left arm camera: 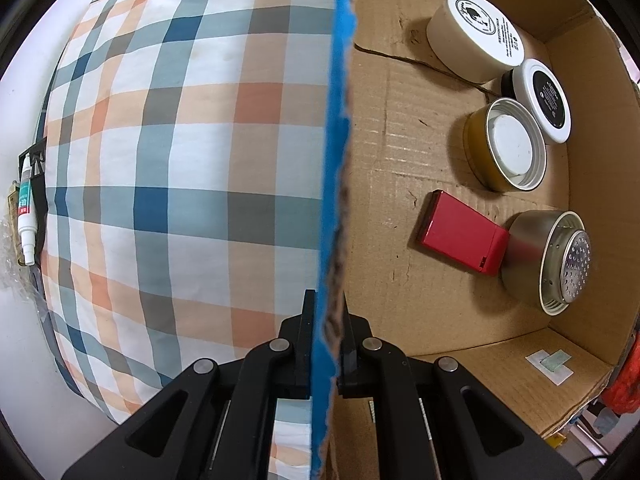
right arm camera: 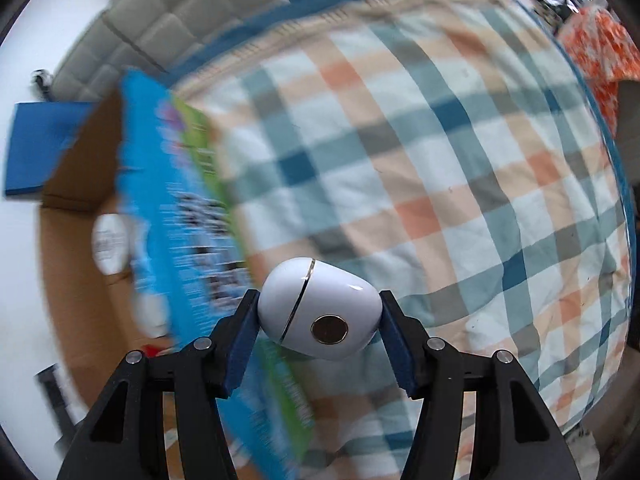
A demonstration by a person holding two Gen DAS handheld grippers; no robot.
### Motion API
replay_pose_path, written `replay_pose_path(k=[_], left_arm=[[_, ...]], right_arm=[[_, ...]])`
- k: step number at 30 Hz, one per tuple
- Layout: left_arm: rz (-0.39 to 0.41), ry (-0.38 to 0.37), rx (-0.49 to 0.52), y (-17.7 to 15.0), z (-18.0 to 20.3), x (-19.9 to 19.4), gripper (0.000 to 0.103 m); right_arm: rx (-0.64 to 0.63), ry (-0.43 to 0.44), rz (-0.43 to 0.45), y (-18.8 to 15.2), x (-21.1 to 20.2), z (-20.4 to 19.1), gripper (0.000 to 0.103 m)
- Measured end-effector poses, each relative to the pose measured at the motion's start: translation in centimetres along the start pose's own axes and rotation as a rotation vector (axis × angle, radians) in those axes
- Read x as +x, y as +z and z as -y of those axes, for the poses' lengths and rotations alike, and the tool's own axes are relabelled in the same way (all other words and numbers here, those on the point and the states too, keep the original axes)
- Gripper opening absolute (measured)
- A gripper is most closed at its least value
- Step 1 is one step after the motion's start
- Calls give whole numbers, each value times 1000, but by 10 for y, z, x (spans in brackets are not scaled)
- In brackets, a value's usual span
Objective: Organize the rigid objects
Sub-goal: 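Carry the white earbud case into the box beside the jars and release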
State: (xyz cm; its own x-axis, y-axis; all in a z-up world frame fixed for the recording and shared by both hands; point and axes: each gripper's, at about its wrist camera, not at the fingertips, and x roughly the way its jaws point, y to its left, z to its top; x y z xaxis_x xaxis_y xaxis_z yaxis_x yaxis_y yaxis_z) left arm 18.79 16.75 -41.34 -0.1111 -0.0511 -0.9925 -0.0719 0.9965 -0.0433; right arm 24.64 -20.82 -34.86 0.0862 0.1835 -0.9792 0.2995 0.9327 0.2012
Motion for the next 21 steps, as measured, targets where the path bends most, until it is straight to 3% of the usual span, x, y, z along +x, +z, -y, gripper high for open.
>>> replay_pose_path(k=[5, 12, 21], left_arm=[[-2, 1, 4, 1, -1, 0, 4], [-6, -2, 2, 3, -2, 1, 4], [-12, -9, -3, 5, -4, 1, 4]], right_arm=[[-76, 95, 34, -3, -41, -38, 61], [-173, 172, 50, -13, -64, -98, 61], [-208, 171, 34, 7, -42, -133, 61]])
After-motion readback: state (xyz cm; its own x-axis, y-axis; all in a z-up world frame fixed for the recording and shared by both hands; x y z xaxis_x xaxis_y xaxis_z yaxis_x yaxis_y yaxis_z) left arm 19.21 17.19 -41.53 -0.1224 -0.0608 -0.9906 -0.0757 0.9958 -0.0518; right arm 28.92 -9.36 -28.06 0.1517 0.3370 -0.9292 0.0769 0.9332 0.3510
